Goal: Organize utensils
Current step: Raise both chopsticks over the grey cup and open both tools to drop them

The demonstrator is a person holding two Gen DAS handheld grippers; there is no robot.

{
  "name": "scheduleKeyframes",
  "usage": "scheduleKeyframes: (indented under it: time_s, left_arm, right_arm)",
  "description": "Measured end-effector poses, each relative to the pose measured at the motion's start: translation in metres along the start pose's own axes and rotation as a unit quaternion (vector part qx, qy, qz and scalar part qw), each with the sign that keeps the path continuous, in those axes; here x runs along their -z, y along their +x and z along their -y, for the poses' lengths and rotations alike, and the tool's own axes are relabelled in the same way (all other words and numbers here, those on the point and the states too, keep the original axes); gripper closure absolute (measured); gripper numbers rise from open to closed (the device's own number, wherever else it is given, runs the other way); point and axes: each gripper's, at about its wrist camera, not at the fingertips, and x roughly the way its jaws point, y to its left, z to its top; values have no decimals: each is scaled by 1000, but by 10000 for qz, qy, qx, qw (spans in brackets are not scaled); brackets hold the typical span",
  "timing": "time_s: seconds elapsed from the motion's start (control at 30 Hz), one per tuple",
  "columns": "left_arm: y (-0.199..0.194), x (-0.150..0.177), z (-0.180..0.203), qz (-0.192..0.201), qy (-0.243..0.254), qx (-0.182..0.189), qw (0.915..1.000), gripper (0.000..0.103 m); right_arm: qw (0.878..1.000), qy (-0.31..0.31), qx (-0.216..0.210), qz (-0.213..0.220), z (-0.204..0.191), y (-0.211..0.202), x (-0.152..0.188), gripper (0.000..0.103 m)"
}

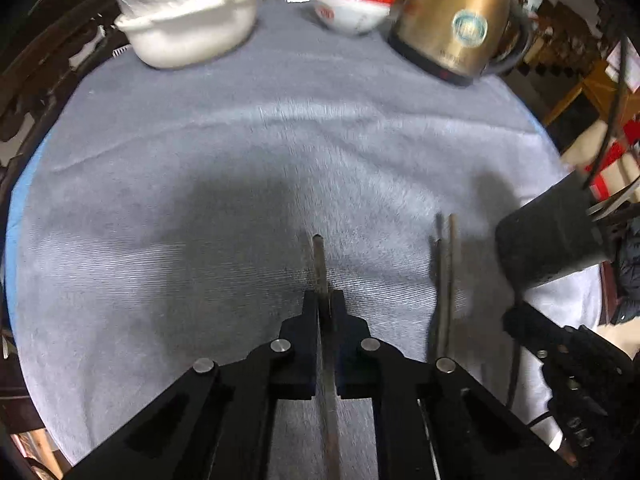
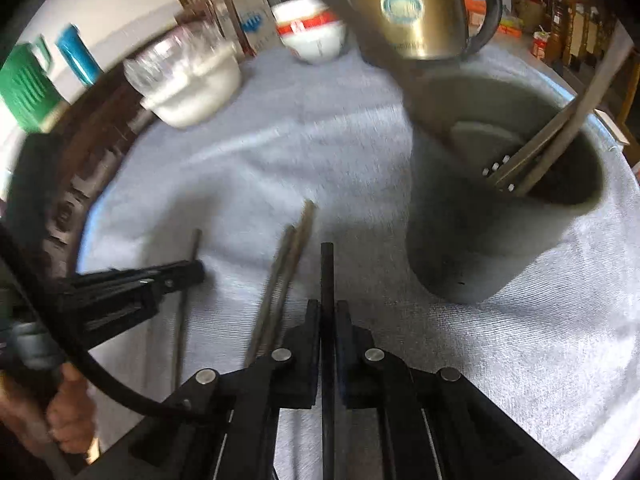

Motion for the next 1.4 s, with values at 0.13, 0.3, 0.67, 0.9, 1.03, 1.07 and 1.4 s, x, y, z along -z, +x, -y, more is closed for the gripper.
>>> scheduleKeyframes:
  time_s: [0.13,0.3,0.67,0.9,1.03,1.07,1.4]
  left_arm:
    - [-46,2,11,540,91,-3,9985,98]
    - [-107,13,18,1247,235,72,9919,98]
    - [-189,32,43,2131,526,206,9754,98]
    - [-220,32,67,2511,740,288,9647,98]
    - [-233,27,81,2655,860,357,9596,98]
    - [-236,25,85,2679,903,383,9584,98]
    - [-272,-1,128,3017,1245,830,9416,98]
  right_arm:
    - [9978,-91,-328,563,2,-44,1,96]
    - [9896,-175,-637,1274,2,-100,3,96]
    - [9568,-166,-1036,2713,1,-181,17,96]
    - [9208,181,-942,3780,24,-218,23,96]
    - [8964,387,-578,4378,34,-238,20,96]
    - [8902,447,-490,4508,37,-242,18,96]
    - [8628,782,-11,4995,54,-251,-21,96]
